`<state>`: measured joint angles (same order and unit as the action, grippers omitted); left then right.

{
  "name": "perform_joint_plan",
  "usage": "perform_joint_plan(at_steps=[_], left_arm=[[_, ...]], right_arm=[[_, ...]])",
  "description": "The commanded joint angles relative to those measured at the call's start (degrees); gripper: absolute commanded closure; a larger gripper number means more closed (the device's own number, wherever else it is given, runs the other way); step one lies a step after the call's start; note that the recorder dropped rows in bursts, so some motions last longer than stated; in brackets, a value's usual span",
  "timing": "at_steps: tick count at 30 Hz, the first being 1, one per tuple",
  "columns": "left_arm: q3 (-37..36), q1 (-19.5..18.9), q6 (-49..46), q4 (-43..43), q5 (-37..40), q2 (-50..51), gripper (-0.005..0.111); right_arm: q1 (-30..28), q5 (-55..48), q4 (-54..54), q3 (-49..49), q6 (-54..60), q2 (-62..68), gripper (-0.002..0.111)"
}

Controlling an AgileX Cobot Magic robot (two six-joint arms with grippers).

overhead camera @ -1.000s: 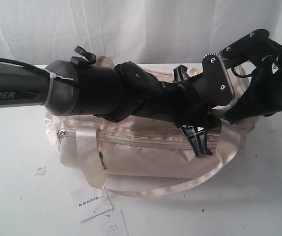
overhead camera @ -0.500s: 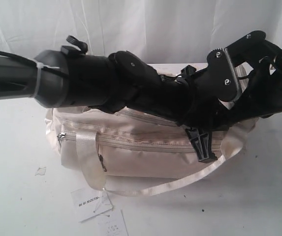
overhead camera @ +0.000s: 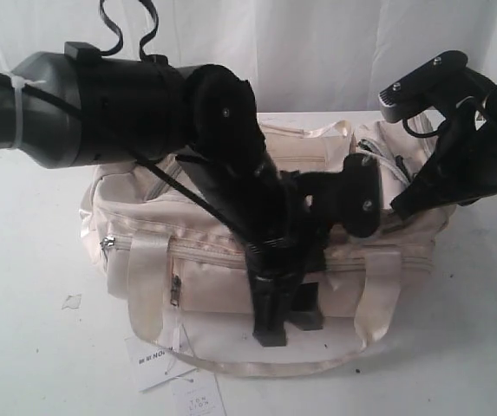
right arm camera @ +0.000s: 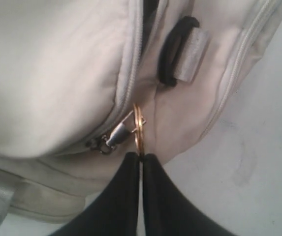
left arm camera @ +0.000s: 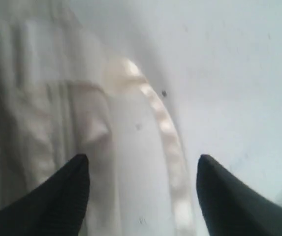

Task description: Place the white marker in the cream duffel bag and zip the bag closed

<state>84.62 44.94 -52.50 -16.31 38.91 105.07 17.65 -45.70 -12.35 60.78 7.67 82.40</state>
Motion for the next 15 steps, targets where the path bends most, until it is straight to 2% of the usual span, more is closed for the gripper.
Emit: perform_joint_plan(at_steps=[1, 8, 15], left_arm=[[0.13, 0.31, 10.63, 11.17, 4.32, -0.36, 0.041], [0.13, 0.31, 16.15, 11.02, -3.34, -2.06, 0.041], [0.13, 0.31, 16.53, 11.02, -9.91, -7.00, 0.041]], right_arm=[[0.05, 0.99, -0.06, -0.28, -0.21, -0.11, 0.108], [0.05, 1.01, -0.06, -0.28, -0.46, -0.11, 0.108], [0.05, 1.16, 0.29, -0.28, -2.59, -0.11, 0.108]])
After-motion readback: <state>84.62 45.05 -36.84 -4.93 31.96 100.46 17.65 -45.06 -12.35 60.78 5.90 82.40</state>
